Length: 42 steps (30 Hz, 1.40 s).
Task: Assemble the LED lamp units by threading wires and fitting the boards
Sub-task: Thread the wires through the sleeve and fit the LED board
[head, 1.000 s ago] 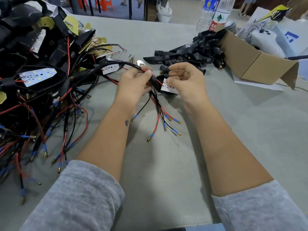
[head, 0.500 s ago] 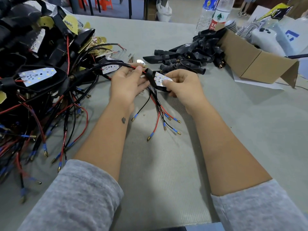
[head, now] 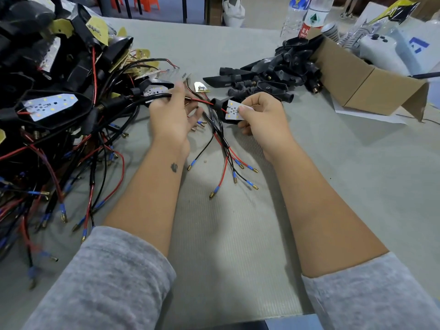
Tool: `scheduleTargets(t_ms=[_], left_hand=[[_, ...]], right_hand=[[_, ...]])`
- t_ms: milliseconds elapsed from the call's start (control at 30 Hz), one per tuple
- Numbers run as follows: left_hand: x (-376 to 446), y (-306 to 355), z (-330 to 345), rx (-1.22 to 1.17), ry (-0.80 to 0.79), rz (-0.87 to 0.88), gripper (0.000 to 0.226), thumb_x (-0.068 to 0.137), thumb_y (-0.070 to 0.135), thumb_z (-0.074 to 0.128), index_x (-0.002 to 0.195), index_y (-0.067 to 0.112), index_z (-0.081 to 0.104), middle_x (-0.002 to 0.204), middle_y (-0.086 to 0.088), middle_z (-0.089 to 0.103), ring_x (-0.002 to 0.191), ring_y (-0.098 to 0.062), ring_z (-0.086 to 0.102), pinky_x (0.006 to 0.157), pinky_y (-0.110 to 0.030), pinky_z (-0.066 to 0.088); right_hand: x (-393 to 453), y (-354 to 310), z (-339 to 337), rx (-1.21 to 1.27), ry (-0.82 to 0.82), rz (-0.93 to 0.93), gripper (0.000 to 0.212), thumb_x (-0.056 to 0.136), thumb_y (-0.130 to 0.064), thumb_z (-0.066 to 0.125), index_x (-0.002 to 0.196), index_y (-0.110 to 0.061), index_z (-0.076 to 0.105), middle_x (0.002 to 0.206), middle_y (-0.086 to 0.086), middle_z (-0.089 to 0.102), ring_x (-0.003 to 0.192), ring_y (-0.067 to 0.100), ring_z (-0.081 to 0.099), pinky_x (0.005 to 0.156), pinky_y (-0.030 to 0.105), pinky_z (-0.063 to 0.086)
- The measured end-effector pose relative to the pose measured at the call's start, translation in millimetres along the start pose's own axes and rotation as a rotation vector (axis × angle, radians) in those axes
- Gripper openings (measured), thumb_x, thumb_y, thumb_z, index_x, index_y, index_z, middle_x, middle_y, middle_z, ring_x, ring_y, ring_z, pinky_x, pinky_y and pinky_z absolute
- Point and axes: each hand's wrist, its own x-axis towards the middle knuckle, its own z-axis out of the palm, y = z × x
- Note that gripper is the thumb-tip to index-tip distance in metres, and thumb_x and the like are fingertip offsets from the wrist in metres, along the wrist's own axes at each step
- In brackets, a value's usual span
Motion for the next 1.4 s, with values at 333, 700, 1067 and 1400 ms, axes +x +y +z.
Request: scheduleTargets(t_ms=[333,700,1067,1400], left_hand=[[-6,-4,0,0.202,-0.085,0.113,0.013,0.091,0.016,0.067,0.078,0.012,0.067,0.058,0.008,0.062,0.052,-0.001,0.055,0.060,-0.018,0.050],[-16,-6,5,0.301,-0.229,0.071,0.020,0.095,0.022,0.061,0.077,0.017,0.068,0.070,0.004,0.070,0.069,-0.012,0.065,0.066,-0.023,0.058],[-14,-8,5,0.062,-0.210,0.043,0.016,0.099,0.007,0.053,0.085,0.011,0.060,0.076,-0.001,0.070,0.074,-0.017,0.072,0.077,-0.031,0.060],[-14,-11,5,0.178,-0.242,-0.010,0.019,0.099,0.010,0.052,0.086,0.004,0.066,0.086,-0.009,0.069,0.081,-0.016,0.070,0.082,-0.031,0.059]], right_hand=[[-5,-5,1,0.191,-0.076,0.037,0.014,0.094,0.001,0.055,0.083,-0.007,0.058,0.070,0.009,0.064,0.053,0.013,0.060,0.052,0.020,0.049],[-2,-4,3,0.256,-0.063,0.043,0.017,0.093,-0.002,0.056,0.081,-0.012,0.058,0.077,0.007,0.065,0.059,0.013,0.058,0.054,0.023,0.048],[-2,-4,4,0.228,0.010,0.085,0.012,0.091,-0.003,0.057,0.082,-0.011,0.060,0.078,0.006,0.062,0.053,0.010,0.054,0.049,0.022,0.043],[-3,-4,8,0.066,0.007,0.017,0.019,0.090,-0.023,0.067,0.073,-0.019,0.059,0.077,0.007,0.057,0.065,0.014,0.057,0.056,0.023,0.051]])
